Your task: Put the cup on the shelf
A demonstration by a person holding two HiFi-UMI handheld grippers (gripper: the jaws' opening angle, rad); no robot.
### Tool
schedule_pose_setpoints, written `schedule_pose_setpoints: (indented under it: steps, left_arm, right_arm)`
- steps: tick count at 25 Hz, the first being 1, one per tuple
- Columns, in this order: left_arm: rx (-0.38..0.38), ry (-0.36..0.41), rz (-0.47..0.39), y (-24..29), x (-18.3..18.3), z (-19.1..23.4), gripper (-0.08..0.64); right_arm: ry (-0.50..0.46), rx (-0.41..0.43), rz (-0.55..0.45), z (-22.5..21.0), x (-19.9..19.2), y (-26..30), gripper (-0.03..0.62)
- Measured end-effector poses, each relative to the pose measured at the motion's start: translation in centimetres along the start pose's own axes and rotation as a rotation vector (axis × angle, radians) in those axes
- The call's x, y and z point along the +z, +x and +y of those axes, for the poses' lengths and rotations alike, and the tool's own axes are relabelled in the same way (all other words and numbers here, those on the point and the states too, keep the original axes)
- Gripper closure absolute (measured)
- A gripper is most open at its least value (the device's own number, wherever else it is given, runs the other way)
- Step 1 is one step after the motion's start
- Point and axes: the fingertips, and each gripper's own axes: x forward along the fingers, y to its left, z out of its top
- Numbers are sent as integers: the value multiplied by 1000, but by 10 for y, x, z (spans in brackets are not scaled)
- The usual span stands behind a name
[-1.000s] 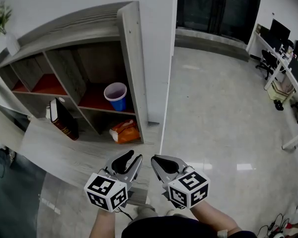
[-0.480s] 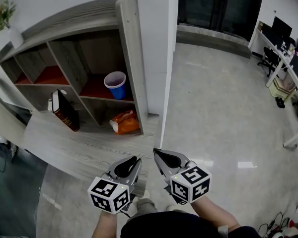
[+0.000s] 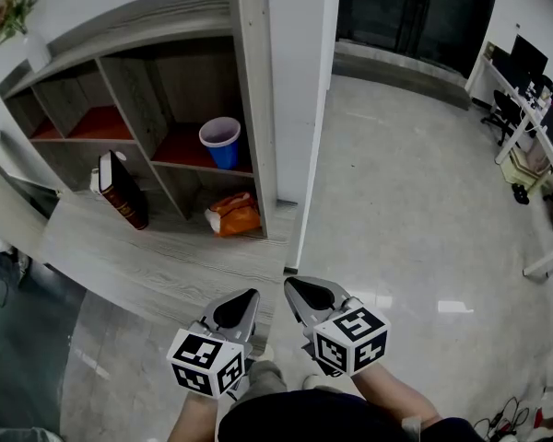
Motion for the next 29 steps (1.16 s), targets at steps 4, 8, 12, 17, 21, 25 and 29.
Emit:
schedule_pose_setpoints:
  steps: [4,8,12,17,21,25,29]
  left_arm:
    - [1,7,8,-4,-5,-4,568]
    - [13,15,5,-8,-4,-3,568]
    - [13,8,-4,-11,-4,-6,568]
    - [10,13,-4,-10,-5,-9,568]
    - [13,14,1,-9,-5,-8,568]
    - [11,11,3,-8,-5,-9,568]
    - [4,13,8,-6,-6,-10,568]
  right_arm:
    - [-26,8,12,5,-4,-2,595]
    - [-46,11,15,8,-4,-3,595]
    - [-46,18,15,9,-4,-4,595]
    - [-42,18,18,7,-6,-7,595]
    - [-44,17,15,7,-4,-7,595]
    - [-43,13,6,4,-2,-9,595]
    - [-42,8,-1,3,0,-9,595]
